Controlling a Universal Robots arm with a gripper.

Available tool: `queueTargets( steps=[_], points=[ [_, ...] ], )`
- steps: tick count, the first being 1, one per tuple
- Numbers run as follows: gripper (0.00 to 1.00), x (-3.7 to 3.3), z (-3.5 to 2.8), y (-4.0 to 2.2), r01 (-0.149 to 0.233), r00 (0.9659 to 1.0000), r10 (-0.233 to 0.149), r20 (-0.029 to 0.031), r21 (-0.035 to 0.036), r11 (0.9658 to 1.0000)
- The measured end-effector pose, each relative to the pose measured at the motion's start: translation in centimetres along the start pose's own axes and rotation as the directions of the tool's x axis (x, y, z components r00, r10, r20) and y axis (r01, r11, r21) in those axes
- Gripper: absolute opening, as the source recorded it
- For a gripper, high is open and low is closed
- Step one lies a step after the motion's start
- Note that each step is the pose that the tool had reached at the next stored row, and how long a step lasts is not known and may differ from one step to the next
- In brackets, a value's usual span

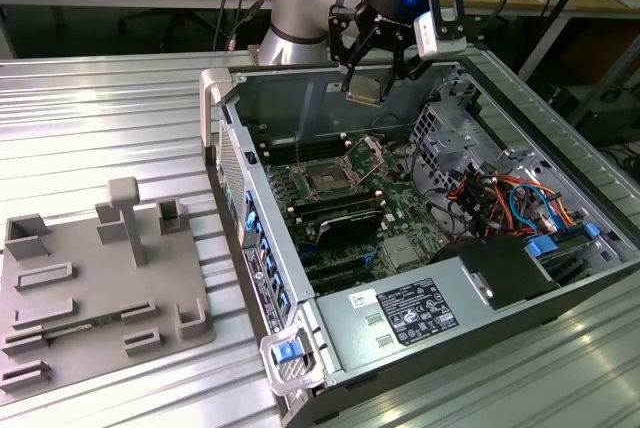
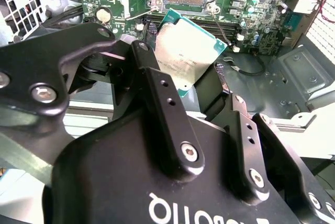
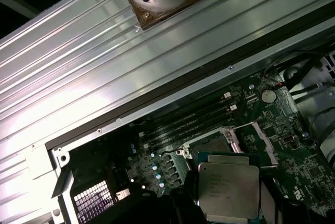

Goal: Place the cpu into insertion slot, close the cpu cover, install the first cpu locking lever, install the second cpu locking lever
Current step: 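Place the cpu into insertion slot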

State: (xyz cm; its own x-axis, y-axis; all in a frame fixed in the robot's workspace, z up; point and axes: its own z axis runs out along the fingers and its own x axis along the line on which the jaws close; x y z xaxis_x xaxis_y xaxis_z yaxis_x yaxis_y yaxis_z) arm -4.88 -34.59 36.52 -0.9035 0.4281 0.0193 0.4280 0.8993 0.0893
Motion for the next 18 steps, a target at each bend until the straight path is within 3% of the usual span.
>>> queueTargets(
  steps=[9, 18],
  points=[
    [0.55, 0.00, 0.00, 0.00, 0.000, 1.0000, 0.000, 0.0000, 0.0000, 1.0000],
    [0.55, 0.00, 0.00, 0.00, -0.041, 0.9991, 0.041, 0.0037, -0.0009, 0.9991]
  ],
)
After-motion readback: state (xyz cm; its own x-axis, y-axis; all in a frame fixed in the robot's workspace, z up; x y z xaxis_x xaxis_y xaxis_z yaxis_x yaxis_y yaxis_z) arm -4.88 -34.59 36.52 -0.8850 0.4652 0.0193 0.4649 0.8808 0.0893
